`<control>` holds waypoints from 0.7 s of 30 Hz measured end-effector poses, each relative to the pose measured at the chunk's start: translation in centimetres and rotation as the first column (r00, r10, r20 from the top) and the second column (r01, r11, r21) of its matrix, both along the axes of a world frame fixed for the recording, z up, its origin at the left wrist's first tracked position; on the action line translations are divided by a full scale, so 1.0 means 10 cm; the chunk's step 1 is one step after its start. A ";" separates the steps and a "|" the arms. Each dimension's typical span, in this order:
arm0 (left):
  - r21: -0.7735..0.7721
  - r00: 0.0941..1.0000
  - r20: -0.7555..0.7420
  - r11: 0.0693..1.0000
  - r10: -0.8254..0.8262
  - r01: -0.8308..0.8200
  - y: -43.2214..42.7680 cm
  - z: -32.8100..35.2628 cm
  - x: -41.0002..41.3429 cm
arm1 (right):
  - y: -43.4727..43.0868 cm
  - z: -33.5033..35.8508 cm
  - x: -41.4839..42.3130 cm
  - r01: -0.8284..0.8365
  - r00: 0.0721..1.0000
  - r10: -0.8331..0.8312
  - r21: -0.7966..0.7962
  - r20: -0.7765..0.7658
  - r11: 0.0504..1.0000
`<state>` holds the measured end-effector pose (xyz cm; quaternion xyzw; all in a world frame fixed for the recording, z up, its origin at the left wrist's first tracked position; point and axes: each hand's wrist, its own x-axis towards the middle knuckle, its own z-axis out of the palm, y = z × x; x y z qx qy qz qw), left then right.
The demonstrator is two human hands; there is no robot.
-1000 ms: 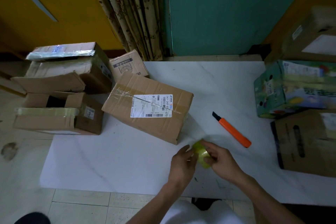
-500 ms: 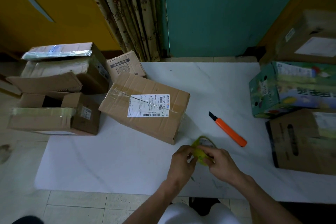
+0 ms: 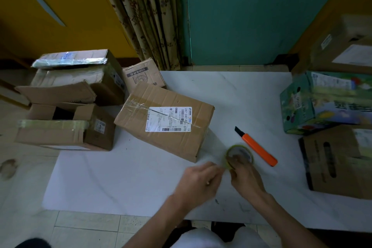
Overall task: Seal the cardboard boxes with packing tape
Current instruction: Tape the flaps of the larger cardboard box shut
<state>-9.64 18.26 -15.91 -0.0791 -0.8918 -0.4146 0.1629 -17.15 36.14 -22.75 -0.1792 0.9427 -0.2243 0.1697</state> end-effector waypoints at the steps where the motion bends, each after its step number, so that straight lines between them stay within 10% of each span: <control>1: -0.038 0.989 -0.134 0.997 0.064 -0.070 -0.18 0.16 -0.05 | -0.08 0.05 -0.02 0.033 0.998 -0.034 -0.034 -0.045 0.999; 5: -0.230 0.868 -0.287 0.851 0.405 -0.473 -1.16 0.65 -0.38 | -0.59 0.80 -0.08 0.350 0.935 -0.292 -0.400 0.200 0.847; 8: -0.397 0.704 0.128 0.686 0.699 -0.609 -1.81 0.71 -0.66 | -1.03 1.19 -0.20 0.517 0.830 -0.269 -0.494 0.488 0.699; 11: -0.367 0.543 0.532 0.755 0.650 -0.544 -2.03 0.63 -0.83 | -1.39 1.19 -0.34 0.641 0.708 -0.269 -0.433 0.653 0.634; 16: -0.487 0.536 0.519 0.746 0.665 -0.454 -1.95 0.51 -0.86 | -1.61 1.11 -0.50 0.723 0.678 -0.459 -0.407 0.574 0.559; 21: -0.456 0.513 0.463 0.690 0.723 -0.562 -1.87 0.48 -0.82 | -1.60 1.03 -0.60 0.654 0.748 -0.540 -0.294 0.386 0.697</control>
